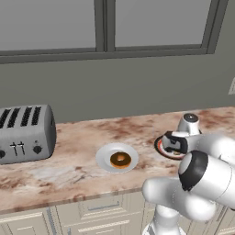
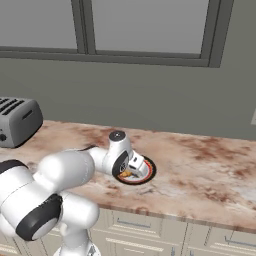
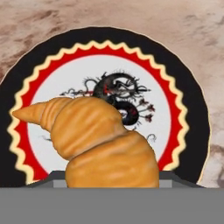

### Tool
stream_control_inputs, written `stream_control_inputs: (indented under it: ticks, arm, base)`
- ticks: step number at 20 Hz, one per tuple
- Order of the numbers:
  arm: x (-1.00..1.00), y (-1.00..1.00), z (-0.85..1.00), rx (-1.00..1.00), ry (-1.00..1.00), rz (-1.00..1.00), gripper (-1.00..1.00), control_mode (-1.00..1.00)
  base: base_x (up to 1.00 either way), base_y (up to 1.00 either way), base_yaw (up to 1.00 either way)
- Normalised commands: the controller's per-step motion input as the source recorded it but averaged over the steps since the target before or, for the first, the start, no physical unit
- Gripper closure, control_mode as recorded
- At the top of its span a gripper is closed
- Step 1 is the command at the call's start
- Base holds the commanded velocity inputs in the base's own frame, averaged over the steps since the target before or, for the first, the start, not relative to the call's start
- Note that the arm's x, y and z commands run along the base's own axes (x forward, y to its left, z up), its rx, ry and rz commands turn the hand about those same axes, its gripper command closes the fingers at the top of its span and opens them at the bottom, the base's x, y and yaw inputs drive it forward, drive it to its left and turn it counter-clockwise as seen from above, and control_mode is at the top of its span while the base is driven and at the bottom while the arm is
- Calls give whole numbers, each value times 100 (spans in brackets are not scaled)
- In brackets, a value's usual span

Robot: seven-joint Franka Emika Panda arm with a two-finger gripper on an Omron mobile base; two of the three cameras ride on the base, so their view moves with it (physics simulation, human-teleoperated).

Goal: Place the pastries on the plates.

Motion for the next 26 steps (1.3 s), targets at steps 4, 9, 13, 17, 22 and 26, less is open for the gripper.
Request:
stream_control_inputs:
  ticks: [4,9,13,17,22,26]
  arm:
    - [4,0,-18,0,0,0,100,-100]
    - [9,0,-15,0,0,0,100,-100]
    - [10,0,-12,0,0,0,100,-100]
    - [13,0,-11,0,0,0,100,-100]
    - [12,-1,-8,0,0,0,100,-100]
    - [9,-1,-9,0,0,0,100,-100]
  base:
    - [0,0,0]
    - [0,0,0]
    - [0,0,0]
    - [0,0,0]
    - [0,0,0]
    - [0,0,0]
